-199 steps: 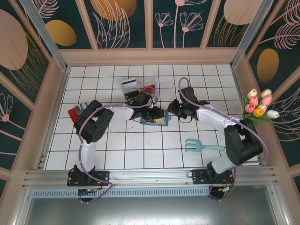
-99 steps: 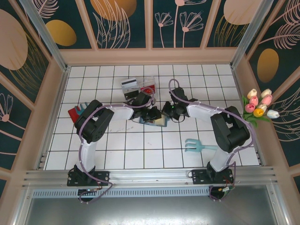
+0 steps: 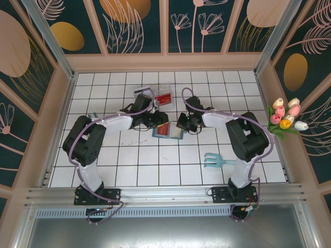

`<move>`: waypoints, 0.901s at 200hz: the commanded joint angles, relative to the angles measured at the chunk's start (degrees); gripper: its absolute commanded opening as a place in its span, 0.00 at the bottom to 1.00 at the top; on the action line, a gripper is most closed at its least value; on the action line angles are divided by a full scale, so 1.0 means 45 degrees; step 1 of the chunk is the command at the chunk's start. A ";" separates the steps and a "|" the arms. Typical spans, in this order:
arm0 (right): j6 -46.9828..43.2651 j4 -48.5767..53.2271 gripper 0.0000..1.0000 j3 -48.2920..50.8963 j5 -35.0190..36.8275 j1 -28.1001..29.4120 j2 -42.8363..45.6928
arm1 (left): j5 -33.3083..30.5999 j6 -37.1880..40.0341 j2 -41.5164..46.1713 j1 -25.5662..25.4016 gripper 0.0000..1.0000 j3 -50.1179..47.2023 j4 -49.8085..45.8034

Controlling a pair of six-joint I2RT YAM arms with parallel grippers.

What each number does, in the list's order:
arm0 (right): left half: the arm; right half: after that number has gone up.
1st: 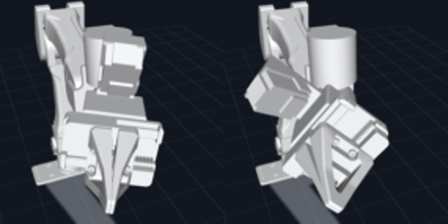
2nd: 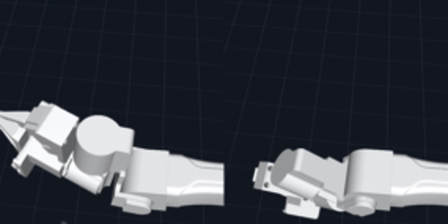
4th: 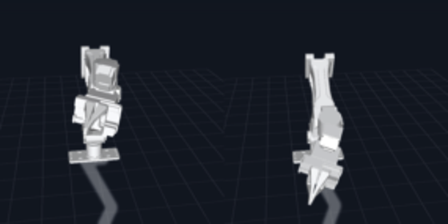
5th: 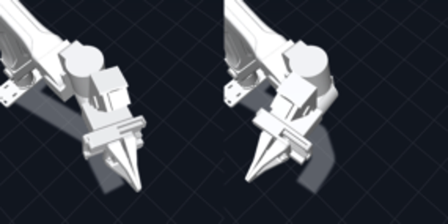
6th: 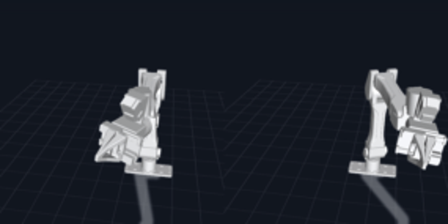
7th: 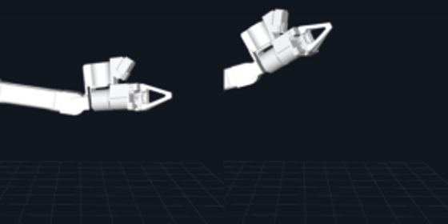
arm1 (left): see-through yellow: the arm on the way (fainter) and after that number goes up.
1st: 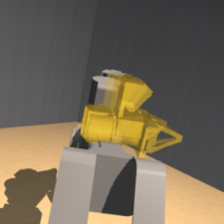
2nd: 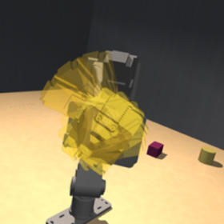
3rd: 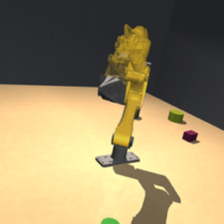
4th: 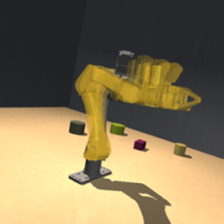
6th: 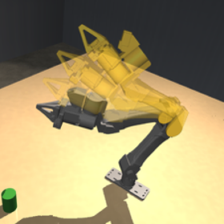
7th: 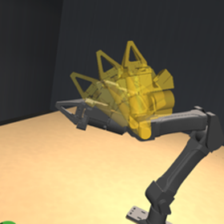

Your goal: Take the credit cards out of the card holder

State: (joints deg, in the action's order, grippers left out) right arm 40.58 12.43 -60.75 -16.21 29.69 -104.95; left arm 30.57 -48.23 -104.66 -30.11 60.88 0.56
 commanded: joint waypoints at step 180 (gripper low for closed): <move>-0.1323 0.0676 0.20 -0.0529 -0.0174 0.1133 -0.0737 | -0.0680 0.1460 0.0027 0.0580 0.28 -0.1604 -0.1975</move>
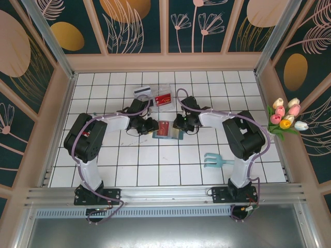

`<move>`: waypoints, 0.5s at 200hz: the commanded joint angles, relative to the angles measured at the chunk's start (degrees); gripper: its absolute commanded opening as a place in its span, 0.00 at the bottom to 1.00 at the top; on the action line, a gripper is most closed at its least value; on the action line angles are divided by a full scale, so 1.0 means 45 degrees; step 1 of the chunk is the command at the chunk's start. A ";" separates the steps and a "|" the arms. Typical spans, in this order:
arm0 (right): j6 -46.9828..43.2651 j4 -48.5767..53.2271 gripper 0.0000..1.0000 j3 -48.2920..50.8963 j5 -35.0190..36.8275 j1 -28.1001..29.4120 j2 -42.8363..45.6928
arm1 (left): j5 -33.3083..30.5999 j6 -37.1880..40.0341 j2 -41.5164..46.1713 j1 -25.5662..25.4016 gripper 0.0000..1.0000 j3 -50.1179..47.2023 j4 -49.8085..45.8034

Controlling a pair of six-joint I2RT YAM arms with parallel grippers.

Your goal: Take the credit cards out of the card holder

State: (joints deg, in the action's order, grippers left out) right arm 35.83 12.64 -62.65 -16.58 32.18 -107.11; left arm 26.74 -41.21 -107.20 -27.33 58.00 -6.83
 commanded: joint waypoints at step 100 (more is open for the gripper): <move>0.0094 0.1852 0.24 -0.0183 0.1711 0.1347 0.1803 | 0.0097 -0.0840 0.3858 -0.0129 0.35 -0.3609 0.1018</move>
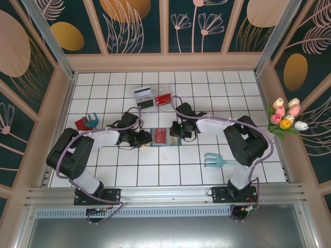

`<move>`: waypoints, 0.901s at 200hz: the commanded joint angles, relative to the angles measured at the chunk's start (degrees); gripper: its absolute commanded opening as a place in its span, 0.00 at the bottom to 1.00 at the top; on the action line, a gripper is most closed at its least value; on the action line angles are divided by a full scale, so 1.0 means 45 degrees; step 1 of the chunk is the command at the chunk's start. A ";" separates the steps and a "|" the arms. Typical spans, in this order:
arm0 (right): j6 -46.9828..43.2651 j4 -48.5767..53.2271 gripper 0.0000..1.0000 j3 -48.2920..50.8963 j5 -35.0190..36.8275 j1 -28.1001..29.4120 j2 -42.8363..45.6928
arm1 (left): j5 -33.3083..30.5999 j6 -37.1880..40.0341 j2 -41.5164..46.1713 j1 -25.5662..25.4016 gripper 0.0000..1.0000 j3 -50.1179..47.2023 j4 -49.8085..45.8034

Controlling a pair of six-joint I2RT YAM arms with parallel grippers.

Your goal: Take the credit cards out of the card holder

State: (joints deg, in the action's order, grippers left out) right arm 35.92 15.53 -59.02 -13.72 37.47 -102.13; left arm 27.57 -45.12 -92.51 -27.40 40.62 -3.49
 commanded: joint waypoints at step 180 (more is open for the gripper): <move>0.5138 -0.0587 0.02 -0.1484 0.1307 0.1922 -0.0232 | 0.0070 -0.1835 0.0867 -0.0425 0.19 -0.0453 0.3190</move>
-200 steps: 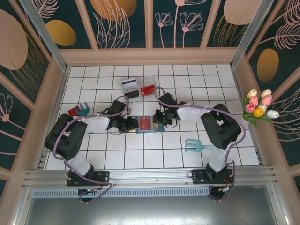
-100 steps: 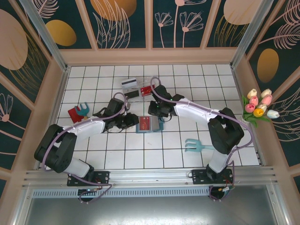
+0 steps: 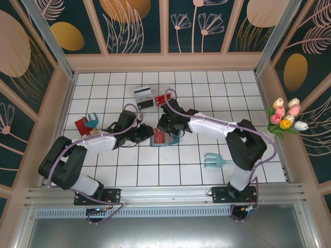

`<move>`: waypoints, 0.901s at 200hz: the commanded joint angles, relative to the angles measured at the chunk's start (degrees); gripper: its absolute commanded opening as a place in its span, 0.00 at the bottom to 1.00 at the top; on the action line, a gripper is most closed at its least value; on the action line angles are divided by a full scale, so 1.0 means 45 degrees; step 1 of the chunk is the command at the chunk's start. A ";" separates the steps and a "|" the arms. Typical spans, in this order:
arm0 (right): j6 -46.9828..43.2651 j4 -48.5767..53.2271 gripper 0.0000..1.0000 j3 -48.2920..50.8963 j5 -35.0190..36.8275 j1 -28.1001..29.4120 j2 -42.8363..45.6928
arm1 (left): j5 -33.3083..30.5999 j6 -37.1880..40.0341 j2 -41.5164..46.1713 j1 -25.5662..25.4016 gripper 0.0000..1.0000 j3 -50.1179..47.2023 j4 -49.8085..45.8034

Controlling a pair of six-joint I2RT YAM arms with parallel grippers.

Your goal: Take the credit cards out of the card holder

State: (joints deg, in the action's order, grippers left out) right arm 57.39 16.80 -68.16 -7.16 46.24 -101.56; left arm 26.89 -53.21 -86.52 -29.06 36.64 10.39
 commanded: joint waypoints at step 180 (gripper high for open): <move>-0.2203 -0.3959 0.21 0.3638 -0.1610 -0.0854 0.0577 | -0.1447 0.0652 -0.2315 -0.0397 0.18 0.1954 -0.1451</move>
State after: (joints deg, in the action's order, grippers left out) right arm 50.02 3.55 -54.33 -10.41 43.13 -101.30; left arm 21.82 -52.10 -96.18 -30.72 44.66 6.11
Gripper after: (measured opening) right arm 0.209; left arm 0.181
